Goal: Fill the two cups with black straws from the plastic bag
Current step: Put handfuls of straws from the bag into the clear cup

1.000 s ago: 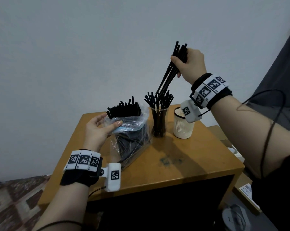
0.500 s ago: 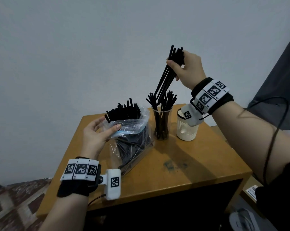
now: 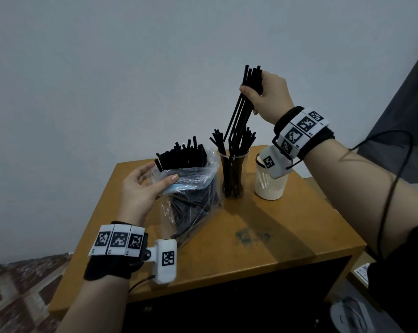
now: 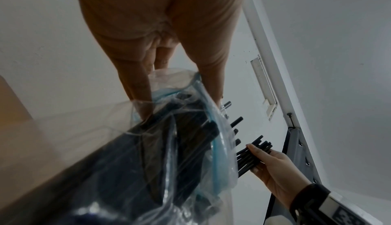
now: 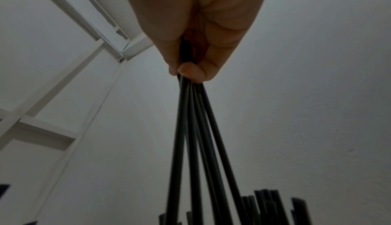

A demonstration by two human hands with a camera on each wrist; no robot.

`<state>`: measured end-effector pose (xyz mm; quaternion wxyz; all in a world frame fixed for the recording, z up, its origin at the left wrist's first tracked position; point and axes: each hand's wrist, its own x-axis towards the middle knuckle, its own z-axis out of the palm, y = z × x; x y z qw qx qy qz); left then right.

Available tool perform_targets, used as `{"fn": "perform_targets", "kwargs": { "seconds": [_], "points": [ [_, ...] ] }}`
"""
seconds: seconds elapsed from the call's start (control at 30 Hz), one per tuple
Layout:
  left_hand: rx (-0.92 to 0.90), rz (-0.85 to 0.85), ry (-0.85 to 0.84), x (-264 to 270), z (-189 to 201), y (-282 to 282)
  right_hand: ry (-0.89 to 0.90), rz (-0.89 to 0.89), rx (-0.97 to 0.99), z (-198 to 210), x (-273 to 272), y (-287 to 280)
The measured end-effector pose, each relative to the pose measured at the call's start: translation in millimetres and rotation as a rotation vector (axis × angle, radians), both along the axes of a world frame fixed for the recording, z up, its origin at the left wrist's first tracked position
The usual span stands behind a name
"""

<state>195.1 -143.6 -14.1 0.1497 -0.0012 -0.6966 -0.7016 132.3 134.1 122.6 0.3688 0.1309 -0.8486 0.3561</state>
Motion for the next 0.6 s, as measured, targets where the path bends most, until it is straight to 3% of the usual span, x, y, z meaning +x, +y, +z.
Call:
{"fn": "perform_targets", "kwargs": {
  "seconds": [0.2, 0.4, 0.6],
  "points": [
    [0.0, -0.001, 0.006, -0.2, -1.0, -2.8, 0.033, 0.015, -0.016, -0.9, -5.6, -0.3],
    [-0.009, 0.005, 0.018, 2.3, -0.5, -1.9, -0.157, 0.049, 0.139, -14.2, -10.6, -4.7],
    [-0.011, -0.004, 0.017, 4.4, 1.2, 1.4, -0.361, 0.016, 0.094, -35.8, -18.6, -12.2]
  ]
}}
